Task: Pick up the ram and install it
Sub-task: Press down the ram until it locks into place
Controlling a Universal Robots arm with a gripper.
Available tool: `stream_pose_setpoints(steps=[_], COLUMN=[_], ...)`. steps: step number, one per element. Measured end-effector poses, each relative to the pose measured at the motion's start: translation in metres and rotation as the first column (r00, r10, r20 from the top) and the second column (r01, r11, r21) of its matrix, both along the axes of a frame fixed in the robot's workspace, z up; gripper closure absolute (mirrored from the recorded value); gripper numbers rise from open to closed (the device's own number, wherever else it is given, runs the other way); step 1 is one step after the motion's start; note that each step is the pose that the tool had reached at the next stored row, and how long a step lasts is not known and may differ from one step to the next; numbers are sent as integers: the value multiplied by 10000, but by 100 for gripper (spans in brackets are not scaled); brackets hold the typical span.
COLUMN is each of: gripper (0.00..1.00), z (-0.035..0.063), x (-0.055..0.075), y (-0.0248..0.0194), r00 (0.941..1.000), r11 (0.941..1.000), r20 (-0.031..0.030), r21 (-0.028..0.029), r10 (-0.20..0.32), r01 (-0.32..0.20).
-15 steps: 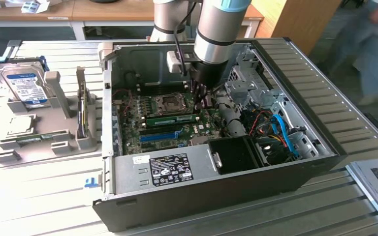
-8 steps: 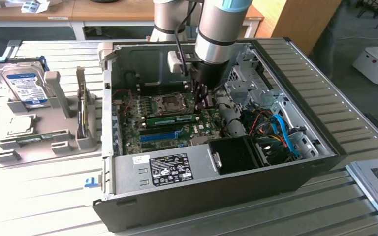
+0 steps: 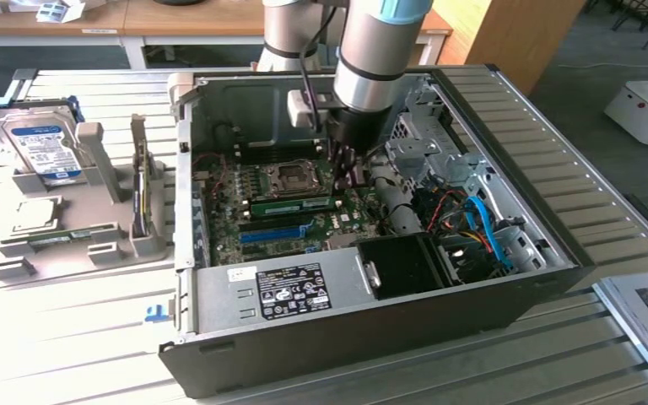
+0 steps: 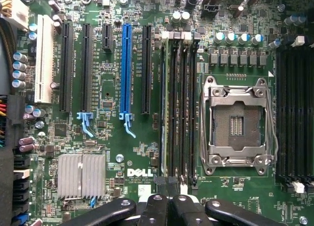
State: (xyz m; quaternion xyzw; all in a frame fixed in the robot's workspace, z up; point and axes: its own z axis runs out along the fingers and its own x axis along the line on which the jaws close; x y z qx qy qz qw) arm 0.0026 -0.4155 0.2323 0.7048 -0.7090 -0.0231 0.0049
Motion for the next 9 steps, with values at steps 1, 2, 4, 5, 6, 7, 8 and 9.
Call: stream_pose_setpoints(steps=[1,2,4,5,6,7,8,9], gripper=[90,90,90,90,90,90,90,90], z=[-8,-16,-32,-35,-35,-35,-35,-36], x=[0,0,0,0,0,0,0,0], y=[0,0,0,0,0,0,0,0], r00=[10000,10000,10000,10000,10000,10000,10000,10000], r11=[10000,10000,10000,10000,10000,10000,10000,10000], r20=[0,0,0,0,0,0,0,0], r21=[0,0,0,-1,-2,-2,-2,-1], r10=[0,0,0,0,0,0,0,0], r01=[0,0,0,0,0,0,0,0])
